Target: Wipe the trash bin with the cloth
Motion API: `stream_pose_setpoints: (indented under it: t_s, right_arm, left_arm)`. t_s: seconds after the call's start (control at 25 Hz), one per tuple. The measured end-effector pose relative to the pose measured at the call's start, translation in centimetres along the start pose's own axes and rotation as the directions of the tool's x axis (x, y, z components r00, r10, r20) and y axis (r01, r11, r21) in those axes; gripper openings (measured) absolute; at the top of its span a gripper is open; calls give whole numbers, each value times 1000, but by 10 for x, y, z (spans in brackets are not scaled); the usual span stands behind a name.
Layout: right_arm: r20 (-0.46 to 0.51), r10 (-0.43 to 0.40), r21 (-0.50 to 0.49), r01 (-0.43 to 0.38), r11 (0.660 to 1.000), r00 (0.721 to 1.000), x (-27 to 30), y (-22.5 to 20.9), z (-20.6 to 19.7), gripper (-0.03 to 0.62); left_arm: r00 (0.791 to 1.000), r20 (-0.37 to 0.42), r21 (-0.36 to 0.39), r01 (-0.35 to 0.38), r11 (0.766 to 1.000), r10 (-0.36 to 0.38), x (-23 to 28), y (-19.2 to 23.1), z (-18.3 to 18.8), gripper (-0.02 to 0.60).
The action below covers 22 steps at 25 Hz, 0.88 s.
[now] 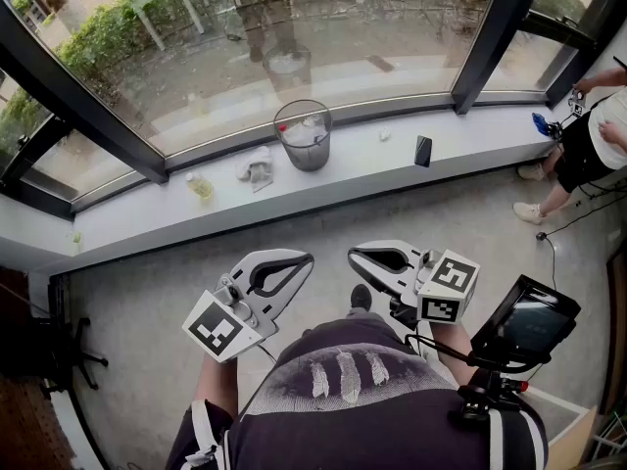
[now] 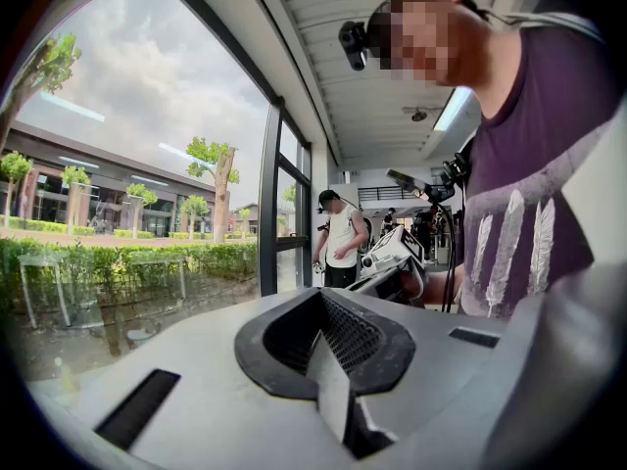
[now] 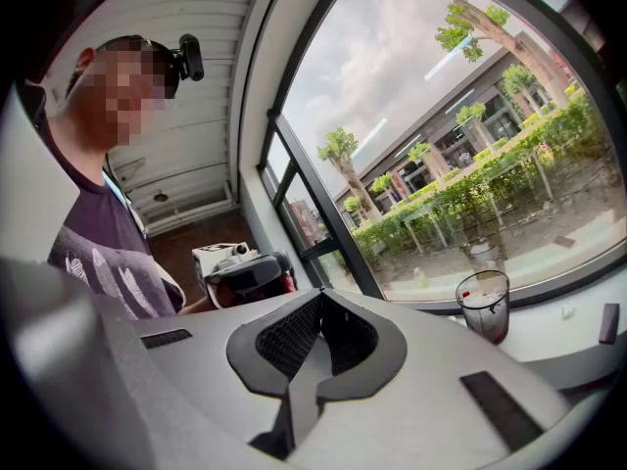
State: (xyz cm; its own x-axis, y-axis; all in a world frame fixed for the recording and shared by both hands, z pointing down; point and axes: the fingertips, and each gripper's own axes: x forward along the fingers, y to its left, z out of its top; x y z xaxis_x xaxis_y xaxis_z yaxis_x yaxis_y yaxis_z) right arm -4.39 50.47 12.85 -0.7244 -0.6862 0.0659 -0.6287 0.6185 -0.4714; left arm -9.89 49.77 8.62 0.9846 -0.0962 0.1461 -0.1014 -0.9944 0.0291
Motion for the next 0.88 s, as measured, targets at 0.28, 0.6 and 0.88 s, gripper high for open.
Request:
stream_pose_setpoints:
  t_s: [0.28, 0.6, 0.88]
  right_arm:
    - [-52, 19, -54, -21, 998, 998, -26, -68, 22, 0]
    - [-2, -47, -46, 47, 998, 999, -24, -114, 33, 0]
    - [4, -148, -2, 148, 989, 989, -7, -149, 40, 0]
  left_arm:
    - [999, -10, 28, -40, 999, 41, 65, 28, 12, -5]
    - [997, -57, 64, -38, 997, 41, 86, 68, 4, -5]
    - [1000, -15, 105, 13, 994, -11, 95, 126, -6, -5]
